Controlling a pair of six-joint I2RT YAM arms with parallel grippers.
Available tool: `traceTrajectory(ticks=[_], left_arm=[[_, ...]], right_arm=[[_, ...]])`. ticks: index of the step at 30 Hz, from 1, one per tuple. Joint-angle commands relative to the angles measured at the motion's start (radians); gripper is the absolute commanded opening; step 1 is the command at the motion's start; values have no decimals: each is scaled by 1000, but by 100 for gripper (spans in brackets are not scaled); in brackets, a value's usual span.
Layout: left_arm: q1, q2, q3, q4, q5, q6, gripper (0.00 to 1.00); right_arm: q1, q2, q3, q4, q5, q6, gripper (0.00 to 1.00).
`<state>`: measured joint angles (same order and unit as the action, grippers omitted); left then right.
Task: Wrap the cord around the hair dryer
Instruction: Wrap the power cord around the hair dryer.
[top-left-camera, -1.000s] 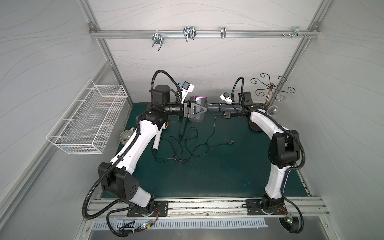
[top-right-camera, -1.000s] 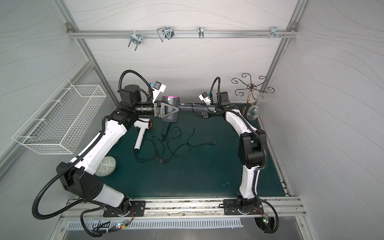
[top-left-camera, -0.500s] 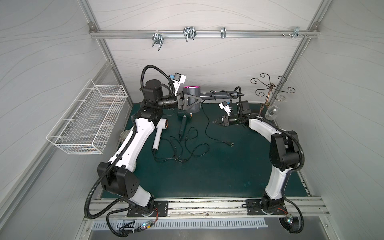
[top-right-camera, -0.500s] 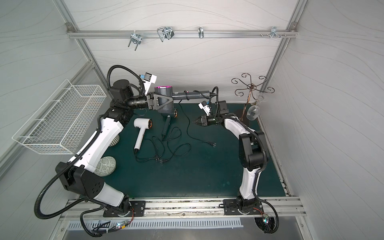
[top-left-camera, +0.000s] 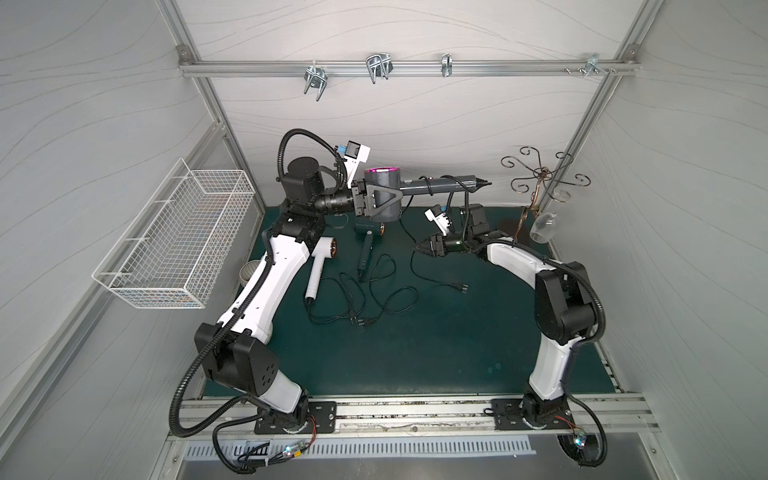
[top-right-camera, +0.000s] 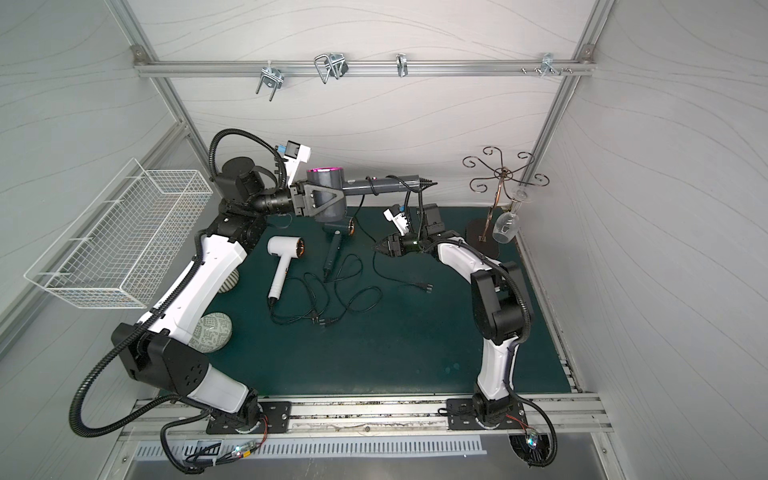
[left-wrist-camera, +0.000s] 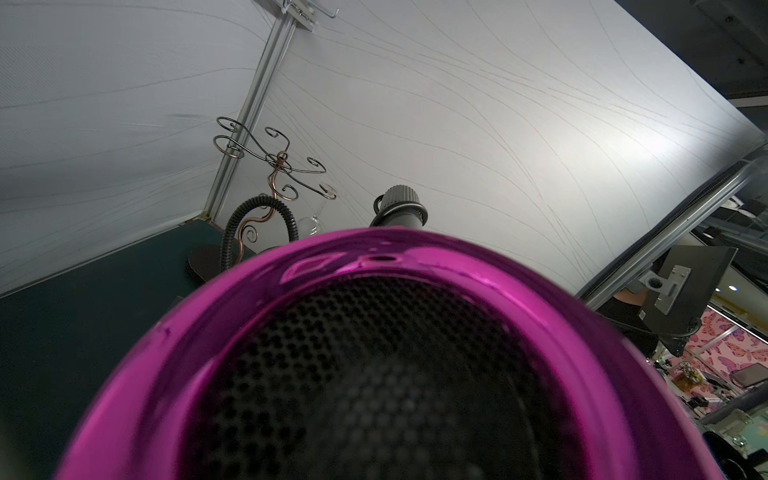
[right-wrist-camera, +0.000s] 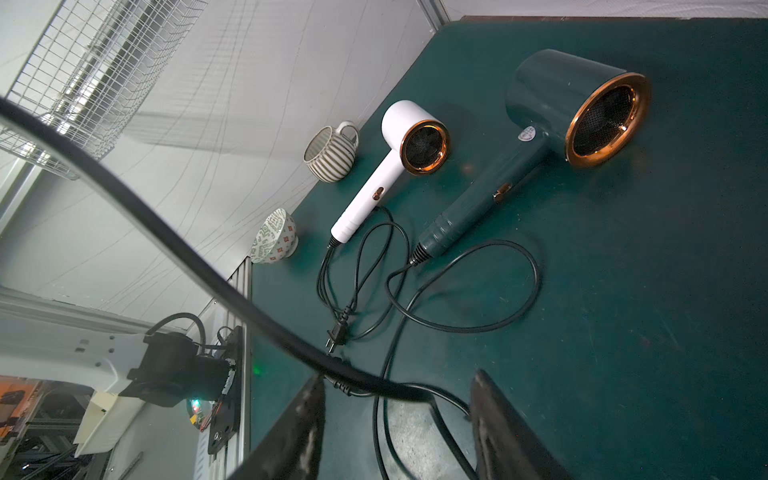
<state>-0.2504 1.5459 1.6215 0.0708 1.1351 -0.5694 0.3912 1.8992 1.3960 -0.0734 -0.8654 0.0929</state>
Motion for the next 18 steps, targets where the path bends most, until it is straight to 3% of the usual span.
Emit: traceTrajectory(ticks=[1,18], left_arm=[[2,-20,70,102,15,-14,0],[8,-18,68,121,17,-30,0]], right_arm=[[27,-22,-47,27,29,-37,57],[105,50,-137,145,229,-28,53]])
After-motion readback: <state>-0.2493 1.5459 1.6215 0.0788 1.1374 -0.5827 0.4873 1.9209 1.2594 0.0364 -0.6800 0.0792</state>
